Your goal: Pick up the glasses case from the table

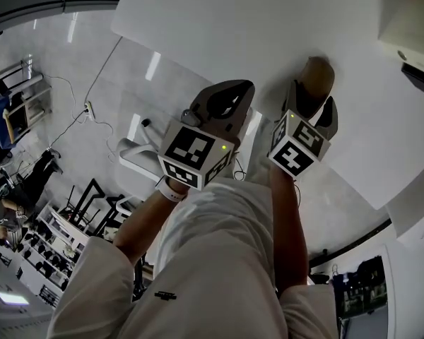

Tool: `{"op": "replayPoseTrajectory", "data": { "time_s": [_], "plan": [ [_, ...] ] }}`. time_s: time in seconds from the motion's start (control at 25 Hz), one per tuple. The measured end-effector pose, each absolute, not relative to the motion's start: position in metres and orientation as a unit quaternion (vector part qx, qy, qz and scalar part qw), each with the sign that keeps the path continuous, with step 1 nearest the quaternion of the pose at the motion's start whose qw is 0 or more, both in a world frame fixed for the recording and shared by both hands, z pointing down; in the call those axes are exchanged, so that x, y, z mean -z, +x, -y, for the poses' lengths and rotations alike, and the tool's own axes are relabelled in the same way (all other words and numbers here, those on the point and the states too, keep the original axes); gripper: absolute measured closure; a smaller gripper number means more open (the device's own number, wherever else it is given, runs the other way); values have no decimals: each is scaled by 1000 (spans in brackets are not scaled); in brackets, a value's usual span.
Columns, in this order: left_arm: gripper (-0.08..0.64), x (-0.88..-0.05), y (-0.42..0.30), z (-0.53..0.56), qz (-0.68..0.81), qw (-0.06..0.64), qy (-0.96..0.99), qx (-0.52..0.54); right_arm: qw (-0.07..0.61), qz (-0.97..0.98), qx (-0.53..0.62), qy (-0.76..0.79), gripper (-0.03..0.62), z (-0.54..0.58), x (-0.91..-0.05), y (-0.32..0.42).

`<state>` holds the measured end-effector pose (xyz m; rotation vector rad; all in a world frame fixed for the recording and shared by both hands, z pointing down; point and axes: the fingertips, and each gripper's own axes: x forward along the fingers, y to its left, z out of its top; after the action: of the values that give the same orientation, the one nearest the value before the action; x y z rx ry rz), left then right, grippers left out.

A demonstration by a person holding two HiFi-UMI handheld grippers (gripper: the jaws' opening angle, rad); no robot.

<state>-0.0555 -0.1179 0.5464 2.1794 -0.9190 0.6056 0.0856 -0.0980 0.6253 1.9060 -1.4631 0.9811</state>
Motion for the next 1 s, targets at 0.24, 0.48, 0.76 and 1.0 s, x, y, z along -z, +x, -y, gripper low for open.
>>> {"op": "replayPoseTrajectory", "data": {
  "time_s": [0.24, 0.48, 0.76, 1.0],
  "plan": [
    [552, -550, -57, 116, 355, 347, 836, -232, 277, 523, -377, 712, 225, 96, -637, 87],
    [554, -550, -58, 114, 355, 348, 836, -232, 283, 513, -382, 715, 227, 95, -637, 88],
    [552, -547, -57, 114, 357, 342, 838, -230, 268, 517, -391, 713, 239, 95, -638, 90],
    [554, -541, -54, 110, 355, 339, 841, -228, 249, 533, -399, 703, 242, 93, -634, 89]
  ]
}}
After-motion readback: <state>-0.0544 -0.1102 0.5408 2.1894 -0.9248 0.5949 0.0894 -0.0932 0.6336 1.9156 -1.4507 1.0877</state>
